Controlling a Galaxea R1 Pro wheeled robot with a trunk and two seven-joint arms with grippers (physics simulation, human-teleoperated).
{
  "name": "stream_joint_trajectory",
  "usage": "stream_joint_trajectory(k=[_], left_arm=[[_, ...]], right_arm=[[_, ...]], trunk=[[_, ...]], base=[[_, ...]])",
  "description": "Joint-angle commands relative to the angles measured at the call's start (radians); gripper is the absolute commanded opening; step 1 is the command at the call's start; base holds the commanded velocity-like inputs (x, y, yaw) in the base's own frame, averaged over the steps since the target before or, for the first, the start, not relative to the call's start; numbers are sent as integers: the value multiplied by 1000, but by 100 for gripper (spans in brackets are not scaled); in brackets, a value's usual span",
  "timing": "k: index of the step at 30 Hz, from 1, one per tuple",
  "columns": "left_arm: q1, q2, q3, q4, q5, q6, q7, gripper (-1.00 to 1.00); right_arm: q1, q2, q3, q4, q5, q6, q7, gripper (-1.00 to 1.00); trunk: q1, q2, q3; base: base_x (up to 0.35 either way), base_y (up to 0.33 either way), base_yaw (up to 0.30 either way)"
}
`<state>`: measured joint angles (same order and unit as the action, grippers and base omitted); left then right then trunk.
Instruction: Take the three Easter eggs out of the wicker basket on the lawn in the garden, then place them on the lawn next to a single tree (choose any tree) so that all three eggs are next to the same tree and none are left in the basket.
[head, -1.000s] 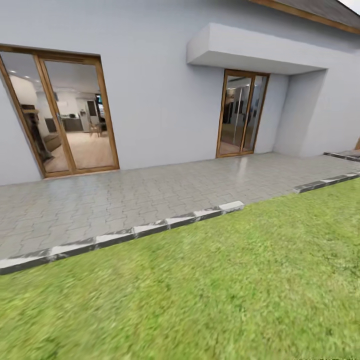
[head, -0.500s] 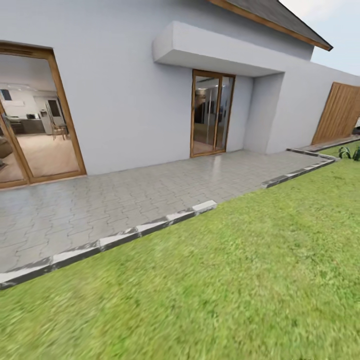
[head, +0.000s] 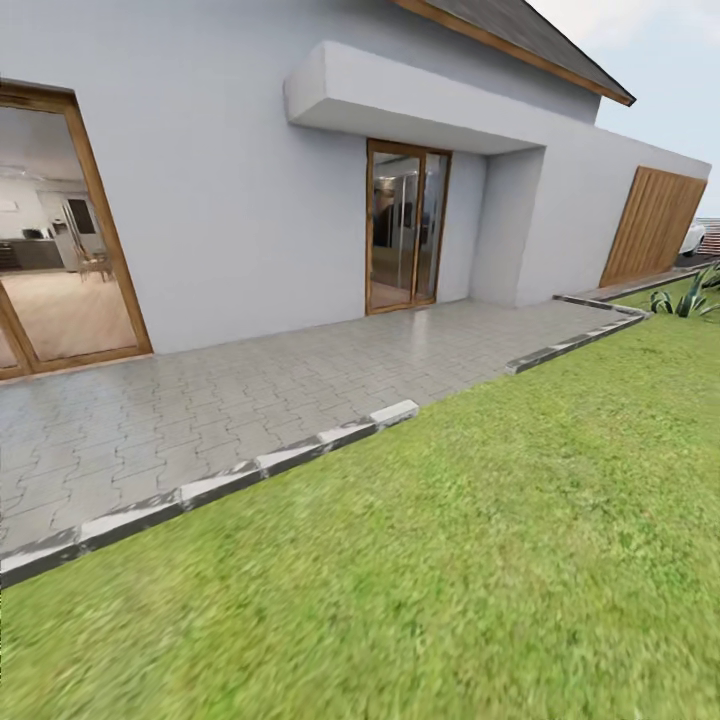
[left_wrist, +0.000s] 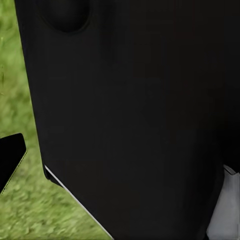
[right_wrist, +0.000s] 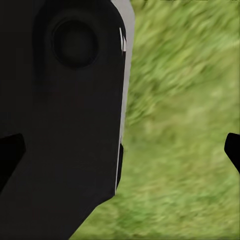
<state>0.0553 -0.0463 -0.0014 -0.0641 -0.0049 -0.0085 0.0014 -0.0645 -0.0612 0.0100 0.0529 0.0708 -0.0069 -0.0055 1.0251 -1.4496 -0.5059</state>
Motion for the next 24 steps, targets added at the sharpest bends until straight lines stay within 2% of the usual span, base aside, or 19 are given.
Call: stream_joint_trajectory(k=[1, 6, 14, 24], left_arm=[[0, 0, 0, -2, 0, -1, 0, 100], [1, 0, 0, -3, 0, -1, 0, 100], [1, 0, -1, -3, -1, -1, 0, 100], [1, 0, -2, -3, -1, -1, 0, 100]], right_arm=[[-1, 0, 1, 2, 7, -1, -1, 100], [-1, 0, 0, 2, 7, -1, -1, 100], [-1, 0, 1, 2, 7, -1, -1, 100], [-1, 0, 1, 2, 7, -1, -1, 100]], trunk=[[0, 0, -1], [0, 0, -1], [0, 0, -1], [0, 0, -1]], base=[[0, 265, -1], [100, 294, 0], [263, 228, 0], [327, 28, 0]])
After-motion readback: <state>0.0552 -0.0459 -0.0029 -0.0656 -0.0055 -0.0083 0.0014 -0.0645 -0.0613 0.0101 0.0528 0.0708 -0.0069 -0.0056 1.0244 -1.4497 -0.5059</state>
